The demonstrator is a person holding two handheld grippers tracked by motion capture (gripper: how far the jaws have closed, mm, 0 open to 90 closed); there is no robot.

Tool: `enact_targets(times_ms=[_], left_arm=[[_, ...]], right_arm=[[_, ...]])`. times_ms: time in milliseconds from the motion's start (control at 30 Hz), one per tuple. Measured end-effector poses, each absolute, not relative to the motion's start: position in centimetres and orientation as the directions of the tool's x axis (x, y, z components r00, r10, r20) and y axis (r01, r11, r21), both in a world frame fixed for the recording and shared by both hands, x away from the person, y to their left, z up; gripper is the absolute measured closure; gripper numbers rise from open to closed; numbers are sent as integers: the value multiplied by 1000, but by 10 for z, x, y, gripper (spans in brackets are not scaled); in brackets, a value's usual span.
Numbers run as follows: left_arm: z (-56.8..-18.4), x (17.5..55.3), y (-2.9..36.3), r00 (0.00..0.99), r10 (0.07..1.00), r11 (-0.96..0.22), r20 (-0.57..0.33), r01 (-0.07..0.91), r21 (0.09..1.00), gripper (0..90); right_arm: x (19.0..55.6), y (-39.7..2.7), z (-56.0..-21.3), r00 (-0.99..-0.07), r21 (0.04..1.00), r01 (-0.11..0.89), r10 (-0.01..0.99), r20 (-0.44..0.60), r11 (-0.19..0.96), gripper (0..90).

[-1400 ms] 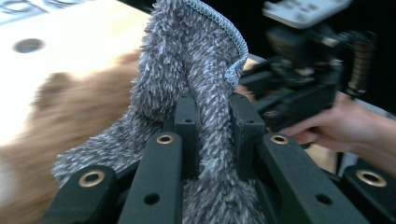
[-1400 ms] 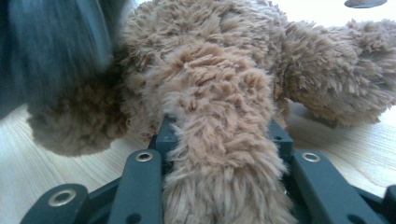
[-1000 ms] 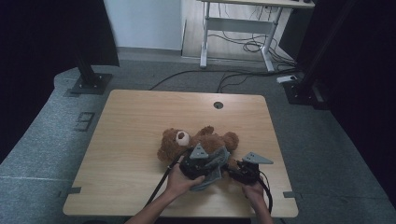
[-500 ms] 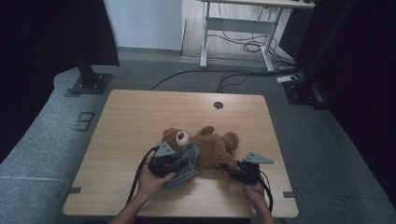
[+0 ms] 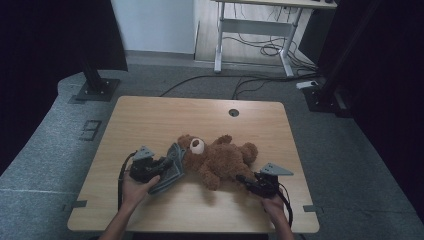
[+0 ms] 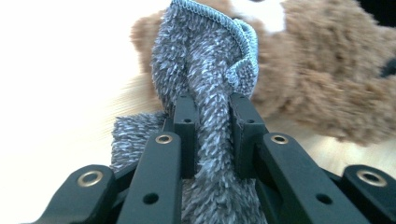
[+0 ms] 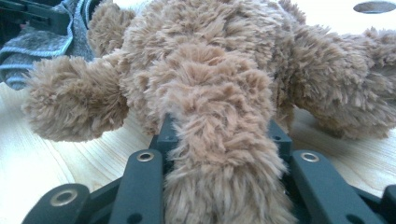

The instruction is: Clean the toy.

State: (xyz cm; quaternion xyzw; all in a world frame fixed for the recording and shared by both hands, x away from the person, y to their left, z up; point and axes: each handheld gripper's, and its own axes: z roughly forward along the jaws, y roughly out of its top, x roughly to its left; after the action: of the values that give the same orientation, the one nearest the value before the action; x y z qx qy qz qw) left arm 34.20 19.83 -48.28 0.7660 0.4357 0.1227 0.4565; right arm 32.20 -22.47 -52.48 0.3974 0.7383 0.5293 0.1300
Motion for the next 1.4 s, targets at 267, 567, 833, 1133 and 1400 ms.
enact_targets(times_ms=[267, 567, 833, 1133, 1400], left_arm=[[-476, 342, 205, 582, 779, -161, -233, 545, 822, 753], [-436, 351, 160, 670, 724, -221, -164, 451, 865, 753], [-418, 388, 119, 688, 713, -279, -135, 455, 846, 750], [-432, 407, 109, 686, 714, -318, -140, 496, 808, 749], [-452, 397, 122, 693, 695, -298, -190, 519, 801, 763]], right_arm=[[323, -226, -525, -652, 884, 451, 722, 233, 122, 620], [323, -226, -526, -653, 885, 449, 721, 230, 124, 621], [323, -226, -526, -659, 886, 445, 718, 223, 133, 618], [324, -232, -525, -654, 885, 445, 724, 218, 135, 613], [323, -229, -525, -652, 884, 446, 728, 213, 140, 513]])
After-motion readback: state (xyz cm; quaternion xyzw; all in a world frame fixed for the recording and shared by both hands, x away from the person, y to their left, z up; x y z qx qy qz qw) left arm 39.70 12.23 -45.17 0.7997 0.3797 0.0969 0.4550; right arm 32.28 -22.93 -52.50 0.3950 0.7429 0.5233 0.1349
